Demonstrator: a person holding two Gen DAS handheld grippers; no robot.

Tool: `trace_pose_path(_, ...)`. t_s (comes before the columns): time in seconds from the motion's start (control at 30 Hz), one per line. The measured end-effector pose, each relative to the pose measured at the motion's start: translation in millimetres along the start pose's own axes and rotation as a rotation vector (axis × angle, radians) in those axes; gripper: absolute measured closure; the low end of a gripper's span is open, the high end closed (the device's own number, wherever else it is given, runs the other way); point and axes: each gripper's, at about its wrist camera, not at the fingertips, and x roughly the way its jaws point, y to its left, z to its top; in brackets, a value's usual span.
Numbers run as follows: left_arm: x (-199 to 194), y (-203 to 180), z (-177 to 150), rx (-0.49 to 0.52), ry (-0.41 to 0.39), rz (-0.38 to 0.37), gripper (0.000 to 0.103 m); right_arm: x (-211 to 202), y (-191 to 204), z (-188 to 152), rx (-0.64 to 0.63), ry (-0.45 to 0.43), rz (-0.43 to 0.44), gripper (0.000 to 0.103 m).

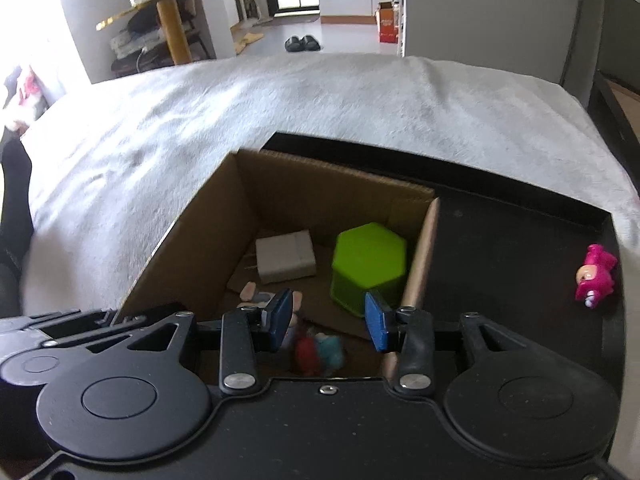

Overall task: Organize rigid objects
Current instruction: 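Carry the blue-and-red figurine into the box and release it with the right gripper, then move the right gripper to the pink dinosaur figurine and grasp it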

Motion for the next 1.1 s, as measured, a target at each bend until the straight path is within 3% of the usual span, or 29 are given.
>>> trace_pose_path(0.23, -1, -5, -1, 0.023, -0.008, 0.024, 0.088, -30, -26, 8, 0.060, -0.073, 0.012, 0.062)
trace_pose_path(0.73, -7, -20, 13, 0.042, -0.021, 0.088, 0.083, -35, -85, -2, 0.157, -0.083, -0.046, 0.062)
trace_pose_path(0.83, -8, -23, 15, 0.052, -0.023, 0.108, 0.075, -33, -97, -7, 0.179, -0.075, -0.060, 0.062)
trace_pose_path(0.93, -9, -23, 17, 0.052, -0.030, 0.130, 0.053, -31, -109, -12, 0.194, -0.075, -0.074, 0.062)
trace_pose_path(1.1, -10, -27, 22, 0.085, -0.048, 0.156, 0.041, -24, -135, -18, 0.242, -0.079, -0.099, 0.060)
